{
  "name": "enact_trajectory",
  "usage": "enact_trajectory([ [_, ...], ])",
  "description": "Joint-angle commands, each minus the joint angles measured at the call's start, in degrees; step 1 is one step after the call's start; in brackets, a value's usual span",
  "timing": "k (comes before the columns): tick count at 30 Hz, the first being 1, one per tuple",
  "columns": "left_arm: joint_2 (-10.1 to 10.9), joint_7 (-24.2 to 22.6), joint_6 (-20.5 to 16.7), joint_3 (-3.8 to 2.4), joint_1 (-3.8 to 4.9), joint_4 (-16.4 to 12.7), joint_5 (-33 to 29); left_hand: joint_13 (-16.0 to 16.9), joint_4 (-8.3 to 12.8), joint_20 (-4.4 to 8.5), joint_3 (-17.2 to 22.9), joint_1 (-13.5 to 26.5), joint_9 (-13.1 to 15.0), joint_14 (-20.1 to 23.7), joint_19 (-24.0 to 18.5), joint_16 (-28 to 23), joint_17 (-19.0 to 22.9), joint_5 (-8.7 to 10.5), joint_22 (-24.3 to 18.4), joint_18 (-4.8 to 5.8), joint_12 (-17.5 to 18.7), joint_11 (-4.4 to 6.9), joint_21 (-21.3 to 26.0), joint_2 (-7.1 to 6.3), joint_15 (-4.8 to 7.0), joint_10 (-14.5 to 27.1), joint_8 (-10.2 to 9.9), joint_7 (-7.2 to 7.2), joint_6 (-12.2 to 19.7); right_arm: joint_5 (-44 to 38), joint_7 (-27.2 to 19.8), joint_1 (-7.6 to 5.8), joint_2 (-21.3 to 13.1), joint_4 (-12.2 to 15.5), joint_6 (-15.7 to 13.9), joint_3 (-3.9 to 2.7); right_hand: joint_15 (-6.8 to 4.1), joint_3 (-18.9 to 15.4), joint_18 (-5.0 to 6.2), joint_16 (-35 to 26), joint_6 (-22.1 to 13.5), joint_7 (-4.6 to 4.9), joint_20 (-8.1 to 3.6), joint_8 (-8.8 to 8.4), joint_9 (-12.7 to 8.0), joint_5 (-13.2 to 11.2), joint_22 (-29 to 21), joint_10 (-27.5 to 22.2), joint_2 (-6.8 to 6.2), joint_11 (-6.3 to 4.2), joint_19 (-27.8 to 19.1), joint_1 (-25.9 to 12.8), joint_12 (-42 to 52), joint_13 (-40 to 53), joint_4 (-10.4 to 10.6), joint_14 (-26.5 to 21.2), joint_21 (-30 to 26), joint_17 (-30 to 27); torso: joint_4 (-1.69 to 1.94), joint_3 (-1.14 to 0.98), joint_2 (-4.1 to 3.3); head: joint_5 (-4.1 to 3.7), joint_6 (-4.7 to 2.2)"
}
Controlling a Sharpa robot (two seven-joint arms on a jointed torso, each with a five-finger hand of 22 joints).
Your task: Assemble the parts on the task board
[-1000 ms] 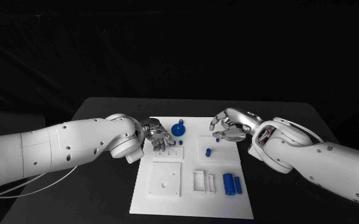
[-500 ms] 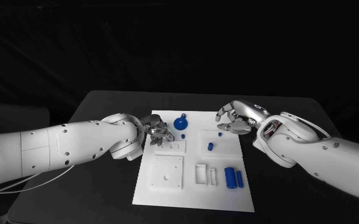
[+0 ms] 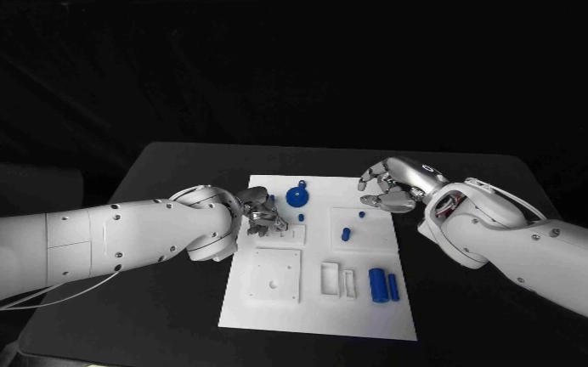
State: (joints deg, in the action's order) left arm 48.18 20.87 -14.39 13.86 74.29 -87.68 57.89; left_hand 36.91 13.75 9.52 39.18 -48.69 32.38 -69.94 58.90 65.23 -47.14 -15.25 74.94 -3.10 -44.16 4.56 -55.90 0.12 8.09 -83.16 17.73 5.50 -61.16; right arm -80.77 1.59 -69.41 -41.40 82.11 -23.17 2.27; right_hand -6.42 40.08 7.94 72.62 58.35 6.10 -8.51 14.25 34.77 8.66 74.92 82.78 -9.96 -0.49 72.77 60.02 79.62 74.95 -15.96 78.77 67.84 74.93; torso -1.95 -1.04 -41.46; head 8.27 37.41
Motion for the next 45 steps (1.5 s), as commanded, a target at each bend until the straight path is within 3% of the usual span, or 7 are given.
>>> enact_trajectory([
  [1,-0.14,0.75,-0.35,-0.02,-0.19,0.04,2.50,0.21,-0.26,4.10,0.21,-0.08,2.15,-0.53,-0.04,0.32,-0.09,-0.17,1.34,-0.80,-0.41,0.31,-0.37,-0.23,1.01,0.17,0.27,-3.97,-5.12,1.71,-1.04,0.02,-0.08,-0.14,-2.05,0.00,0.04,0.01,7.06,-1.46,-0.72,-0.02,-0.16,-0.49,-0.14,0.45,-0.03,-1.23,-0.32,0.18,-0.43,-0.57,-1.46,6.22,0.34,-1.03,-0.62,4.01,-0.01,0.02,0.03,-0.15,0.19],
  [5,-0.16,0.89,-0.02,-0.03,-0.24,0.26,2.72,0.56,-0.32,4.21,0.25,0.11,2.32,-0.47,-0.17,0.84,-0.20,-0.34,1.31,-0.80,-1.14,0.42,-0.88,-0.18,1.08,0.36,0.27,-4.07,-5.42,4.75,-2.54,0.00,-0.24,-0.51,-3.76,0.00,0.86,1.23,6.92,-13.29,-2.93,0.75,2.46,-1.48,-0.49,-0.01,-2.41,-14.79,-1.97,0.94,-4.84,-1.00,-20.79,-6.11,1.56,-7.83,-6.16,-2.58,0.08,0.04,0.08,-0.23,0.21],
  [11,-0.26,0.82,2.31,-0.03,-0.34,0.27,3.58,0.86,-0.30,4.31,0.25,0.51,2.55,-0.37,-0.37,1.38,-0.27,-1.17,1.28,-0.78,-1.90,0.55,-1.44,0.01,1.12,0.61,0.30,-4.19,-5.81,8.85,-4.01,-0.04,-0.33,-0.93,-5.75,0.00,2.84,1.08,5.85,-22.13,-4.71,1.96,7.25,-2.13,-1.09,-0.72,-7.13,-21.81,-2.46,2.27,-12.12,-1.75,-30.03,-12.42,1.52,-14.72,-16.14,-8.85,0.21,0.09,0.08,-0.21,0.25],
  [14,-0.31,0.91,2.93,-0.03,-0.39,0.23,3.90,0.90,0.76,4.34,0.16,1.51,2.88,-0.11,-0.79,1.72,-0.17,-5.75,1.23,-0.71,-2.36,0.67,-1.93,0.66,1.01,1.06,0.37,-4.28,-6.19,11.54,-5.49,-0.04,-0.35,-0.97,-7.86,0.01,4.20,1.08,5.51,-25.43,-7.84,2.67,9.13,-3.62,-2.07,-0.02,-9.54,-23.36,-2.73,2.96,-14.54,-1.86,-33.49,-16.25,2.05,-16.70,-20.45,-12.52,0.17,0.05,0.07,0.38,0.11],
  [26,-0.74,1.34,3.33,-0.03,-0.56,1.33,3.90,0.75,1.21,4.36,0.20,2.32,3.06,0.01,-1.05,1.83,0.05,-5.93,1.11,-0.69,-2.55,0.62,-2.11,1.42,0.90,1.26,0.22,-4.30,-6.19,18.74,-7.44,-0.19,-0.38,-2.09,-8.47,0.01,9.84,0.69,5.42,-37.97,-10.39,4.47,15.35,-2.48,-3.57,3.14,-19.21,-28.46,-2.78,5.42,-21.70,-1.46,-45.82,-35.44,3.79,-22.53,-35.64,-28.79,0.09,0.05,0.05,0.62,0.17],
  [32,-0.98,1.61,3.33,-0.03,-0.74,1.75,3.90,0.70,1.32,4.37,0.25,2.46,3.09,0.03,-1.10,1.85,0.10,-5.96,1.09,-0.69,-2.58,0.62,-2.14,1.56,0.88,1.28,0.19,-4.29,-6.19,19.45,-7.47,-0.24,-0.28,-2.40,-7.98,0.01,10.94,-0.07,5.95,-39.35,-10.63,4.85,16.91,-1.44,-4.42,3.53,-20.67,-28.47,-2.62,6.14,-23.11,-0.83,-47.86,-42.85,3.80,-23.70,-38.31,-32.76,0.10,0.08,0.03,0.45,0.18],
  [45,-1.79,1.75,3.80,-0.03,-1.19,2.77,3.79,0.58,1.46,4.38,0.24,3.89,3.46,-0.07,-1.18,2.27,0.26,-5.59,1.03,-0.66,-3.10,0.76,-2.46,2.35,0.85,1.20,0.28,-4.45,-6.71,19.57,-7.47,-0.26,-0.27,-2.56,-7.94,0.01,11.07,-0.37,6.38,-38.88,-10.34,5.07,17.41,-0.87,-4.96,4.79,-20.59,-28.21,-2.52,6.22,-23.20,-0.61,-47.61,-45.40,3.78,-23.89,-38.58,-33.90,0.11,0.05,0.02,0.18,0.21],
])
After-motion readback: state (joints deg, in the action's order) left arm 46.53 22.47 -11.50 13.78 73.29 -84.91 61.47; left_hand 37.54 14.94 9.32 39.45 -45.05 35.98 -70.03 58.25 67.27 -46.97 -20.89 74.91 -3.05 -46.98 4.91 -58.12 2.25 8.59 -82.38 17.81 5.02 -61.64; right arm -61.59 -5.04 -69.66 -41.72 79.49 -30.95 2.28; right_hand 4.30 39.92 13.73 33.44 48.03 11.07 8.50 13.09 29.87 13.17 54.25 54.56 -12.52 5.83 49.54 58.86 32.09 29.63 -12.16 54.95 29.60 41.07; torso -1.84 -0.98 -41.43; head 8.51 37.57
